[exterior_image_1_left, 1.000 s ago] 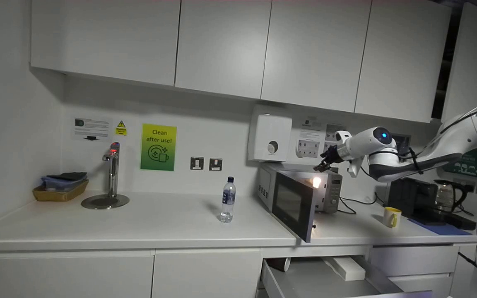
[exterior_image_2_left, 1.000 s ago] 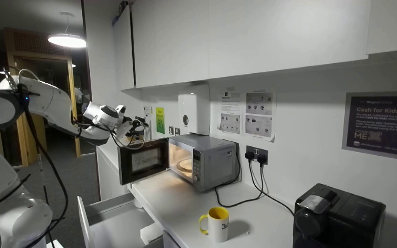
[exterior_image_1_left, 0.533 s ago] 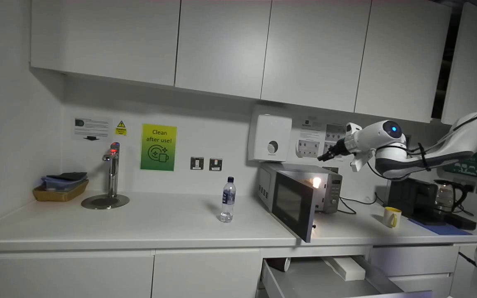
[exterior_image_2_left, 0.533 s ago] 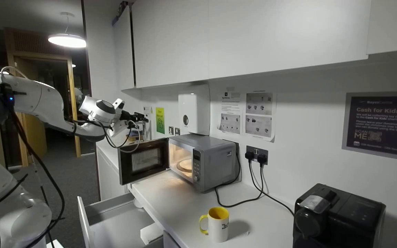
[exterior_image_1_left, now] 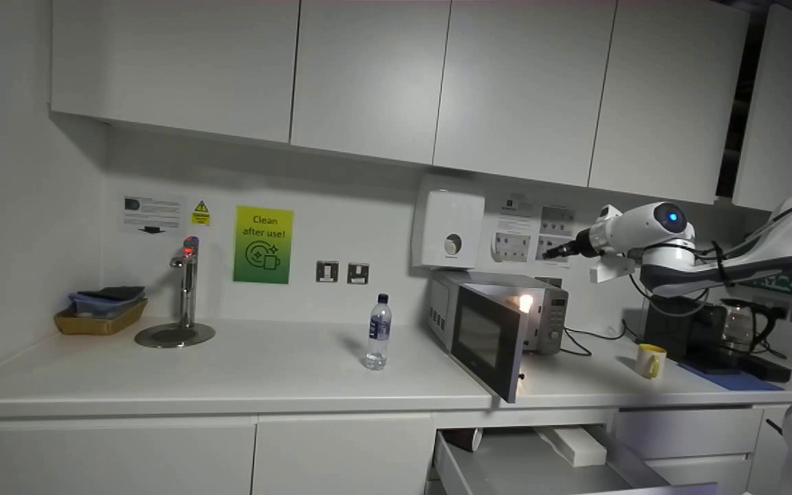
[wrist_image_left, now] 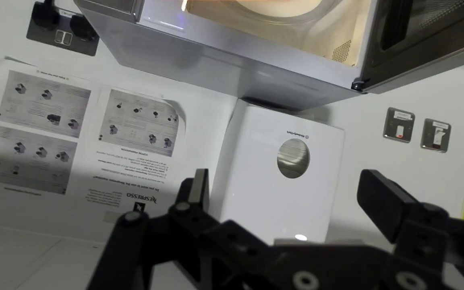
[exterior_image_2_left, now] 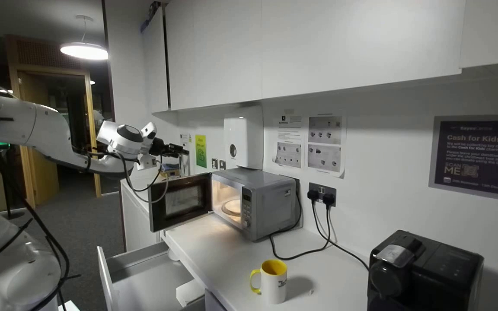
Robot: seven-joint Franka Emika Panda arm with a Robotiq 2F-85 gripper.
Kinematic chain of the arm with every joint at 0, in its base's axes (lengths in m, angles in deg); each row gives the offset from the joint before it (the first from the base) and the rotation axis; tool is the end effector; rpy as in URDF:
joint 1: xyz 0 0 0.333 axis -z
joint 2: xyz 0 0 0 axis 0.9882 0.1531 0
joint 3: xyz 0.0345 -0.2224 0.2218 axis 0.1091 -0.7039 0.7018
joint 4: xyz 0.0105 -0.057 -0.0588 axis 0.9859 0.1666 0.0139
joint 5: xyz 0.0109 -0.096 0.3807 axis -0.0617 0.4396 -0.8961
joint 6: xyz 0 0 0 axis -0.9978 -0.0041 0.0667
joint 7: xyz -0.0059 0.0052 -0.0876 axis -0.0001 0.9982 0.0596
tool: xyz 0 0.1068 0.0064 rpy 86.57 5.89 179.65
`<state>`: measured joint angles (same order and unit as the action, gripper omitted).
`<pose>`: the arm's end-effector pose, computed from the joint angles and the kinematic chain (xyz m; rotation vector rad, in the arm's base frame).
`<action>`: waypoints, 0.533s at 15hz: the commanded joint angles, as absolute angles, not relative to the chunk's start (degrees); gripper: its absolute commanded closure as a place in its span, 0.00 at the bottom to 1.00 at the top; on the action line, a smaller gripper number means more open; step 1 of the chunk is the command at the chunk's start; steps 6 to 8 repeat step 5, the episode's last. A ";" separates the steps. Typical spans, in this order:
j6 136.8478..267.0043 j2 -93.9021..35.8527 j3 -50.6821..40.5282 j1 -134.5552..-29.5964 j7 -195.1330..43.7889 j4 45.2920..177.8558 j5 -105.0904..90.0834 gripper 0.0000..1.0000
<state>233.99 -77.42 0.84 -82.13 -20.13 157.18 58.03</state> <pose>0.4169 0.0806 0.6032 2.3958 0.0536 1.6288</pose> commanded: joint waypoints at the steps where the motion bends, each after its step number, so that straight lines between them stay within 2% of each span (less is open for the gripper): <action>1: 234.11 -77.53 0.86 -81.80 -19.49 157.35 58.36 0.00; 8: 234.11 -77.62 0.95 -81.68 -19.25 157.42 58.41 0.00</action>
